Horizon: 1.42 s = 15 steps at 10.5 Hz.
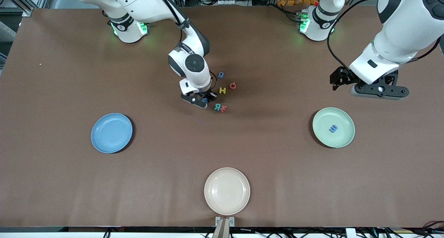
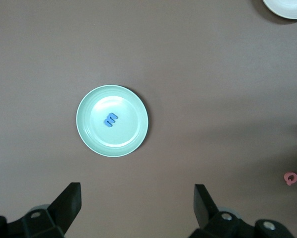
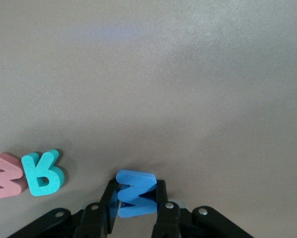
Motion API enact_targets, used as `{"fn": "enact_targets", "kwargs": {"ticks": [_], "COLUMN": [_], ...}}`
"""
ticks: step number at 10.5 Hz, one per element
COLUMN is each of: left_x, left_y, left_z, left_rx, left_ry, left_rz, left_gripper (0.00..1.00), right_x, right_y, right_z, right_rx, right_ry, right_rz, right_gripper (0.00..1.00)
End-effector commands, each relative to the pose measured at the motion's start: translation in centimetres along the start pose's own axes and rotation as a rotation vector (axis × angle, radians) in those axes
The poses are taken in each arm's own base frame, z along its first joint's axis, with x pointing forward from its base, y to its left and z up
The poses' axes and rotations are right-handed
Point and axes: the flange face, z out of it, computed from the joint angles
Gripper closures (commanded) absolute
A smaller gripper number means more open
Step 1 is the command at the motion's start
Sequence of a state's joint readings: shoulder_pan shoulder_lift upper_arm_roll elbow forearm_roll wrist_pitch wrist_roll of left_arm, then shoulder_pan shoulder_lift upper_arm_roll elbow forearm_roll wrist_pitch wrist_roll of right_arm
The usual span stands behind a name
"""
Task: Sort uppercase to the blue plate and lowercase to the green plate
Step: 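Grasp the blue M letter with the right gripper, then carry the M to the blue plate while the left gripper reaches letters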
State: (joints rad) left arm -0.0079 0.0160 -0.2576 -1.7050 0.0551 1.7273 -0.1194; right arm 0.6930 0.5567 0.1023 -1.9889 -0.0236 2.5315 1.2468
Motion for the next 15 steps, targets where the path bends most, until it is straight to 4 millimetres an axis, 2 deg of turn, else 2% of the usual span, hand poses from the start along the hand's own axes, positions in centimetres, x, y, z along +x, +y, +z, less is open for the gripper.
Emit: {"fn": "enact_targets", "kwargs": {"ticks": [1, 3, 4, 5, 6, 8, 10, 12, 15], "left_x": [-0.2, -0.6, -1.2, -1.8, -2.2, -3.5, -5.0, -6.9, -9.3], "left_y": [0.9, 2.8, 5.5, 7.3, 9.9, 16.2, 22.5, 27.3, 33.7], "left_z": [-0.2, 0.1, 0.7, 1.6, 2.1, 3.2, 5.7, 8.8, 13.4], "left_rx": [-0.021, -0.022, -0.031, -0.027, -0.029, -0.034, -0.051, -0.078, -0.088], "left_ry": [-0.004, -0.012, -0.029, -0.048, -0.058, -0.069, -0.073, -0.057, -0.089], "left_rz": [0.011, 0.040, 0.036, 0.017, 0.034, 0.000, -0.045, -0.134, -0.225], "left_gripper": [0.00, 0.00, 0.00, 0.00, 0.00, 0.00, 0.00, 0.00, 0.00], "right_x": [1.3, 4.8, 6.2, 8.2, 10.7, 15.3, 21.6, 25.6, 32.7], "right_y": [0.8, 2.1, 2.5, 3.2, 4.1, 6.5, 10.0, 12.8, 19.5], "right_z": [-2.9, -5.2, -5.9, -6.7, -7.8, -9.0, -11.3, -12.7, -11.6], "right_rx": [0.008, -0.017, -0.031, -0.043, -0.046, -0.060, -0.080, -0.072, -0.089], "right_ry": [0.021, 0.013, 0.007, 0.000, -0.003, -0.022, -0.066, -0.061, -0.063], "right_rz": [-0.007, -0.044, -0.065, -0.084, -0.107, -0.171, -0.236, -0.324, -0.491], "right_gripper": [1.00, 1.00, 1.00, 1.00, 1.00, 1.00, 1.00, 1.00, 1.00]}}
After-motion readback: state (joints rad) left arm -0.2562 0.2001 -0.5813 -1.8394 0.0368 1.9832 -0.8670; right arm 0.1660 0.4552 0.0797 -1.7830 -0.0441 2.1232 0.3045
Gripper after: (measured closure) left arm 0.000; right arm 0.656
